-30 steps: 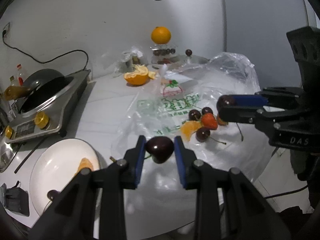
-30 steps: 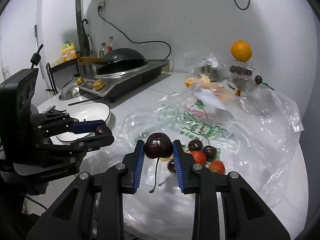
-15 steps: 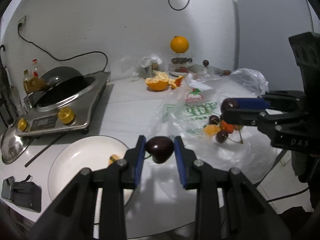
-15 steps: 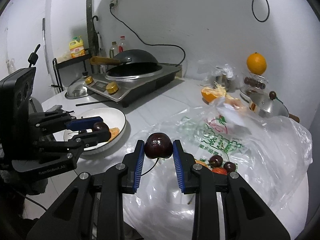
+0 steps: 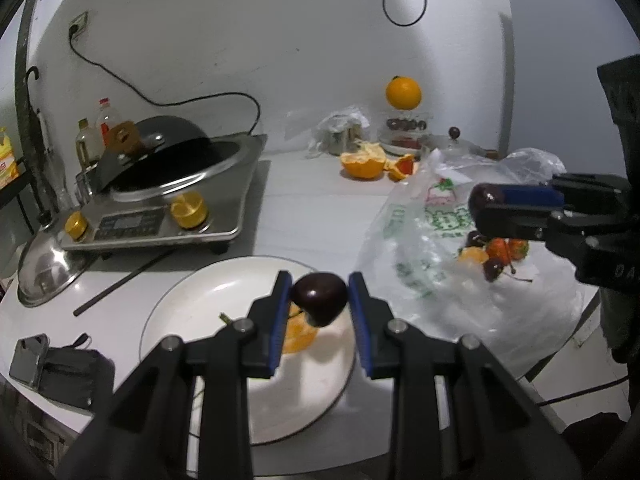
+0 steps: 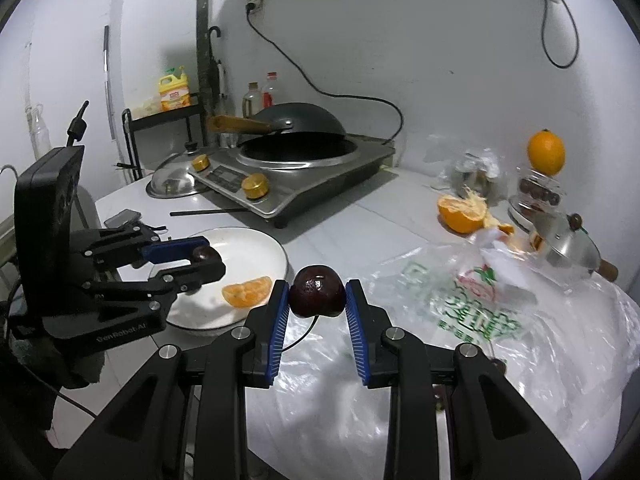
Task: Organize fruits
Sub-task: 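Carry the cherry to the white plate with the left tool while the right tool carries its cherry there, then open the left tool to drop its cherry on the plate while the right tool releases its cherry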
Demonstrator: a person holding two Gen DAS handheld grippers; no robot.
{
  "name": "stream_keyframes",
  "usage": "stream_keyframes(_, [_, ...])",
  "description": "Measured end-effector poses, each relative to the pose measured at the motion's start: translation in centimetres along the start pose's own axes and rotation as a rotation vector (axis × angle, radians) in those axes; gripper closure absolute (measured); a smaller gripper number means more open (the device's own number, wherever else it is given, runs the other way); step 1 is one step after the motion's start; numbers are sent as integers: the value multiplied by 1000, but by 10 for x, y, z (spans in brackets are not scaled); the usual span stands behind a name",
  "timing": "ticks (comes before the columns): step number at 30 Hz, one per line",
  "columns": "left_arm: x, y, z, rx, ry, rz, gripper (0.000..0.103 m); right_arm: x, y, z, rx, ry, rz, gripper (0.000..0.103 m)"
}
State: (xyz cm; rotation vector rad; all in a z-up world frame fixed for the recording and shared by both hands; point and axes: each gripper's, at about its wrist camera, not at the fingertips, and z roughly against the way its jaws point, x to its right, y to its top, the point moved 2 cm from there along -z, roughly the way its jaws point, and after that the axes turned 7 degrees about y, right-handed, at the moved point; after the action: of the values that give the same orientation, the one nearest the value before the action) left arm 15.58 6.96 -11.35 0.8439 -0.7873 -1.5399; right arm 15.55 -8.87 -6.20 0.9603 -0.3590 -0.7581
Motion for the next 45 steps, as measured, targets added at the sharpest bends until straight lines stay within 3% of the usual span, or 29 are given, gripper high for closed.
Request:
stream_keyframes(16, [-46,-30,-26,-69,55,48,73,-33,13,-56,-61,66,40,73])
stream_keyframes(29, [-84,-41,-32,-82,86,111,73,-62,2,-102,-137,153,47,73])
stream_keyframes(45, [-99,-57,-37,-146,115,175,72,-87,-13,-142,-233,225,59,73])
